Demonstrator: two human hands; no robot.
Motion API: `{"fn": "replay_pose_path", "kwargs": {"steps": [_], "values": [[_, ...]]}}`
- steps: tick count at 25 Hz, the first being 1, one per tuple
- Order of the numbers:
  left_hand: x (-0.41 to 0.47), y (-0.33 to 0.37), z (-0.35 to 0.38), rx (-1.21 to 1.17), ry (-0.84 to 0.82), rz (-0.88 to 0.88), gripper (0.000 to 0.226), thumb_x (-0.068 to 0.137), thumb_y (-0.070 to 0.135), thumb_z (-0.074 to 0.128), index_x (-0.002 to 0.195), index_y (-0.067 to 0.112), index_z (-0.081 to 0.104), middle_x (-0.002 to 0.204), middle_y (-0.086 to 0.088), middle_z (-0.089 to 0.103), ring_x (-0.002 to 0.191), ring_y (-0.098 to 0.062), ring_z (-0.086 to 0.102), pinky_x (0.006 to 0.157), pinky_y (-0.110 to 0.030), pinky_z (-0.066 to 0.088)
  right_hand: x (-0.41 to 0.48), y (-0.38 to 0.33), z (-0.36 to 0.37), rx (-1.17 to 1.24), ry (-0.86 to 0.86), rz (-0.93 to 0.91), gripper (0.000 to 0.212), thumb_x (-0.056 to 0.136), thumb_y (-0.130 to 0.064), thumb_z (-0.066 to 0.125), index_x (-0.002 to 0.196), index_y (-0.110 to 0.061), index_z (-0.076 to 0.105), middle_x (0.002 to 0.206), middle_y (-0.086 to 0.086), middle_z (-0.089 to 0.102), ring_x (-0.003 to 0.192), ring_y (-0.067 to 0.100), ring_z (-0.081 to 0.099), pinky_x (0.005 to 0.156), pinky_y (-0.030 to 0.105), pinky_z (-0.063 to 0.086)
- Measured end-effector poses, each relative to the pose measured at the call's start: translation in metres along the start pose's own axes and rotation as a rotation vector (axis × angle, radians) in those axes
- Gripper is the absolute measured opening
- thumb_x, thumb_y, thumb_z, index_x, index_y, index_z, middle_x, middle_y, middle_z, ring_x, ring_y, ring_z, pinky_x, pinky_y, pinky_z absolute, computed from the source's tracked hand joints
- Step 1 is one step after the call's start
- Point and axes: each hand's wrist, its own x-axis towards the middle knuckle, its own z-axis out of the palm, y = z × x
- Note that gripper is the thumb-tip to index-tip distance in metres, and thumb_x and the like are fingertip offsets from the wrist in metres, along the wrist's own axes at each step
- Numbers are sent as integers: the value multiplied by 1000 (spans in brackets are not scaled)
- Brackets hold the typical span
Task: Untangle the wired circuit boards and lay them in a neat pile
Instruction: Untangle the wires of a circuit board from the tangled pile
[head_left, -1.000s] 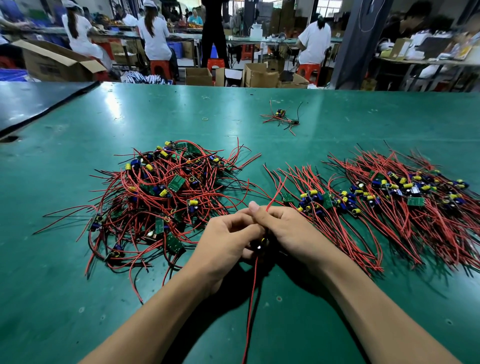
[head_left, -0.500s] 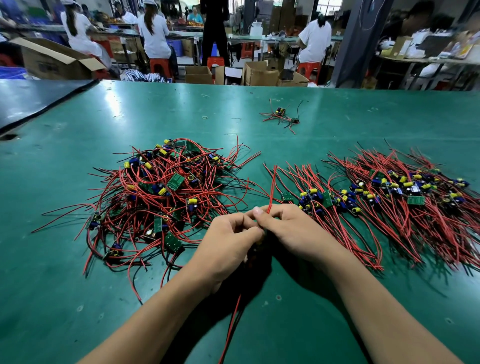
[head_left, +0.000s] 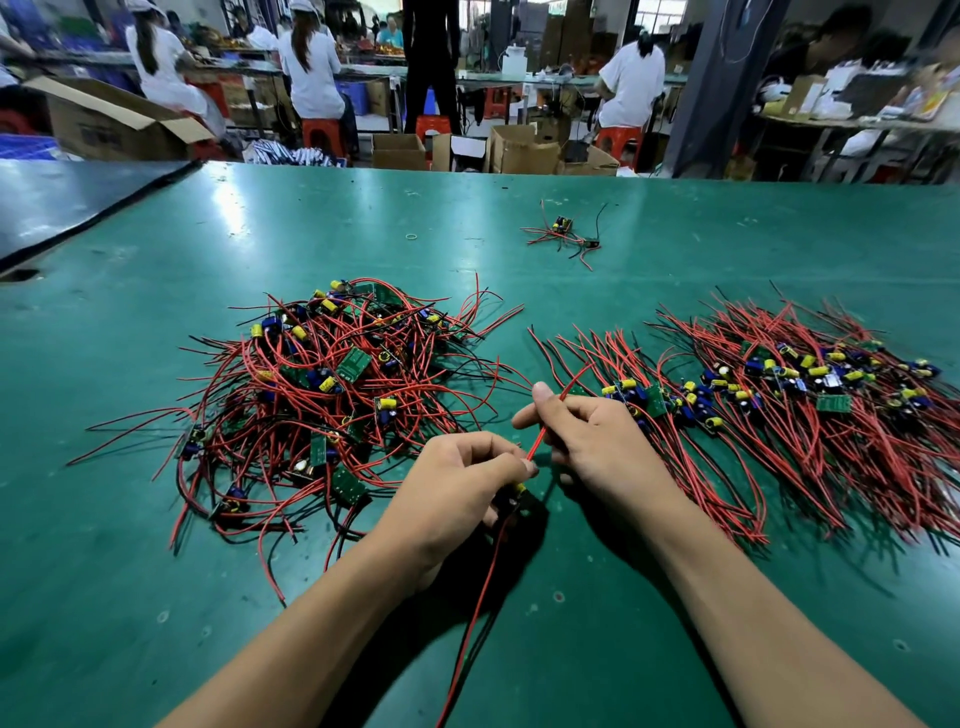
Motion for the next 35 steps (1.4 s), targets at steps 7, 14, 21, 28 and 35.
{"fn": "replay_pose_path", "kwargs": {"steps": [7, 14, 21, 28, 35], "values": [[-1, -4, 3, -60, 73, 55, 17, 91, 10, 64, 82, -5, 68, 77, -18, 70, 70, -26, 60, 69, -40, 47, -10, -3, 4, 126, -239, 164, 34, 82, -49, 73, 93, -17, 77, 56, -8, 52, 44, 3, 40, 41, 16, 34], [-2, -1, 3, -141, 21, 24, 18, 92, 6, 61, 74, 4, 60, 64, 5, 66, 42, -7, 53, 42, -17, 40, -4, 4, 4, 79, -99, -6, 35, 90, -50, 67, 86, -17, 79, 48, -2, 53, 40, 11, 43, 43, 19, 32], [-1, -3, 1, -43, 3, 67, 14, 91, 11, 64, 78, 8, 63, 69, -15, 47, 64, -26, 38, 51, -28, 29, 4, -1, 6, 317, -34, 167, 44, 98, -48, 56, 78, -18, 81, 54, -8, 35, 38, 5, 24, 35, 17, 19], [-3, -3, 1, -9, -38, 78, 13, 91, 12, 64, 81, 5, 65, 67, -14, 49, 58, -21, 43, 45, -22, 35, 4, -13, -9, 663, -158, 326, 56, 101, -49, 45, 79, -14, 82, 60, -7, 33, 38, 4, 20, 35, 17, 16], [-3, -5, 1, 32, -6, 85, 14, 90, 13, 66, 79, 5, 67, 62, -11, 49, 57, -22, 41, 46, -25, 32, 2, -7, -7, 531, -180, 267, 56, 94, -60, 47, 85, -17, 82, 60, -8, 35, 40, 3, 21, 39, 17, 16]]}}
